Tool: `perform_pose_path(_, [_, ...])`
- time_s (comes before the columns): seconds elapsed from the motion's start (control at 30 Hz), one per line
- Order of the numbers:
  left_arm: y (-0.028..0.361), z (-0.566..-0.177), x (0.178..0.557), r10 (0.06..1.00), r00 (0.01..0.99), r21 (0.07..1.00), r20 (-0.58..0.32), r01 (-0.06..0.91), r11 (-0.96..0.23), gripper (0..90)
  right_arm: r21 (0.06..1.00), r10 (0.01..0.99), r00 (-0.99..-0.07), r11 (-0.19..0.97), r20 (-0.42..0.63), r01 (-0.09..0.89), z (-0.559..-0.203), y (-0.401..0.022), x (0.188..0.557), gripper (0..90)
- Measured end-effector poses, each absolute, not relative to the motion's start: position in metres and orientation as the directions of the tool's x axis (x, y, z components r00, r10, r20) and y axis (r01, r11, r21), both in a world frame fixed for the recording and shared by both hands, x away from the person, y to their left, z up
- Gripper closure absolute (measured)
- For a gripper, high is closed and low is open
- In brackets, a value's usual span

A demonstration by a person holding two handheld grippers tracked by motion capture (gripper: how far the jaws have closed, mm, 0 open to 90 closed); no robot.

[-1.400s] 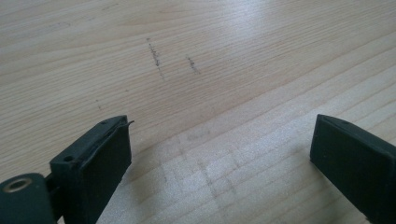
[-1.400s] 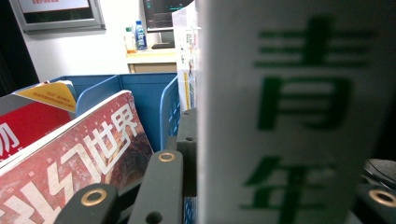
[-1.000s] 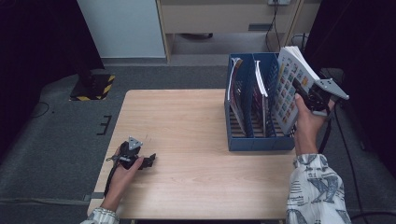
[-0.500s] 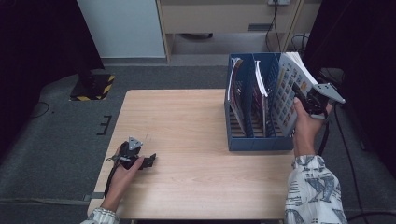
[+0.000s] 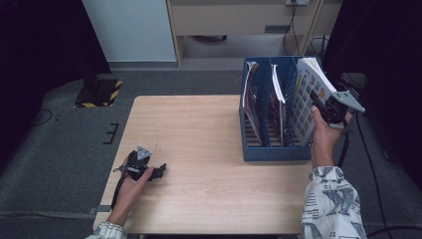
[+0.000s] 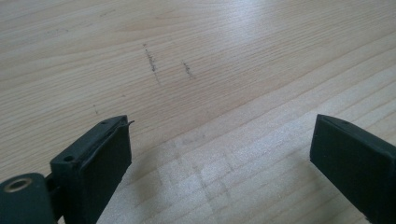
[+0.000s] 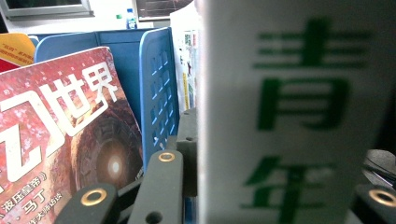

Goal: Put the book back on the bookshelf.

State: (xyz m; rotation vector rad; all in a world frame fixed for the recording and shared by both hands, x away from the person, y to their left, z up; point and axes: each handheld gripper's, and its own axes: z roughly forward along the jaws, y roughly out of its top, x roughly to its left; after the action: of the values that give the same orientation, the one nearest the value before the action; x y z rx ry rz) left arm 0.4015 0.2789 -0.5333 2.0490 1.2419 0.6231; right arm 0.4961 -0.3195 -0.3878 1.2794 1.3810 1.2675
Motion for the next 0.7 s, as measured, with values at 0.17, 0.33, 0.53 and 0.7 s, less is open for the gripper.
perform_pose_path(0.17, [0.279, -0.533, 0.401, 0.896, 0.439, 0.738, 0.063, 0.585, -0.338, 5.2, 0.990, 0.991, -0.119, -0.039, 0.055, 0.133, -0.393, -0.318, 0.497, 73.9])
perform_pose_path(0.33, [0.278, -0.533, 0.402, 0.897, 0.437, 0.738, 0.061, 0.585, -0.336, 5.2, 0.989, 0.991, -0.118, -0.039, 0.056, 0.141, -0.400, -0.316, 0.499, 73.9])
perform_pose_path(0.53, [0.278, -0.533, 0.402, 0.896, 0.439, 0.737, 0.063, 0.585, -0.338, 5.2, 0.989, 0.991, -0.113, -0.054, 0.069, 0.135, -0.402, -0.316, 0.503, 73.9])
perform_pose_path(0.7, [0.279, -0.533, 0.402, 0.898, 0.437, 0.741, 0.058, 0.583, -0.331, 5.3, 0.990, 0.992, -0.104, -0.055, 0.069, 0.130, -0.401, -0.317, 0.506, 73.9])
